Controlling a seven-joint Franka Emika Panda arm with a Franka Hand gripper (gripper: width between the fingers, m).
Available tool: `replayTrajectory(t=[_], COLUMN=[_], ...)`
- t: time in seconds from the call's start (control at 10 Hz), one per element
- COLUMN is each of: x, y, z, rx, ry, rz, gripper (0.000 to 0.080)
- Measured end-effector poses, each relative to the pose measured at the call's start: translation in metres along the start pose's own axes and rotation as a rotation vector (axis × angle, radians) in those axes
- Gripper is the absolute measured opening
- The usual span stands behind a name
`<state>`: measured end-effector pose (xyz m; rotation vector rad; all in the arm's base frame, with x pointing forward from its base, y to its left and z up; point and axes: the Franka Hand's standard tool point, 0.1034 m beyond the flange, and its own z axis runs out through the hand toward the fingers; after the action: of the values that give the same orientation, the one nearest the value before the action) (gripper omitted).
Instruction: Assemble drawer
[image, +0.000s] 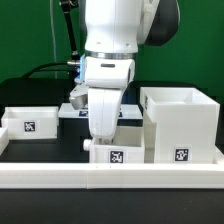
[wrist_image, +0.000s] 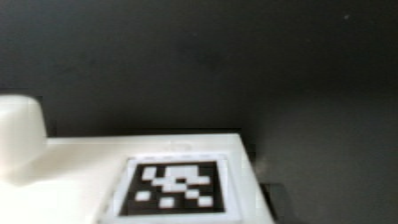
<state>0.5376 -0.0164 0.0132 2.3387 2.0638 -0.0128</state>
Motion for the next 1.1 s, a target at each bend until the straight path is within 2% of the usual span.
replayTrajectory(t=[0.3, 0.7, 0.8, 0.9, 1.0, 1.1], x=[0.0069, 0.0042, 0.0064, 0.0089, 0.0076, 0.0074], y=[-0.0034, -0.0032, -0.0019, -0.0004, -0.0027, -0.002], z=[0.0005, 0.0008, 0.0005, 0.0006, 0.002, 0.002], rx=[0.028, 0.025, 0.011, -0.024, -0.017, -0.023], ry=[-0.027, -0.027, -0.023, -0.015, -0.016, -0.015], rz=[-0.077, -0.066, -0.069, -0.072, -0.07, -0.068], gripper=[0.0042, 0.0042, 0.0042, 0.0042, 0.0042, 0.0042])
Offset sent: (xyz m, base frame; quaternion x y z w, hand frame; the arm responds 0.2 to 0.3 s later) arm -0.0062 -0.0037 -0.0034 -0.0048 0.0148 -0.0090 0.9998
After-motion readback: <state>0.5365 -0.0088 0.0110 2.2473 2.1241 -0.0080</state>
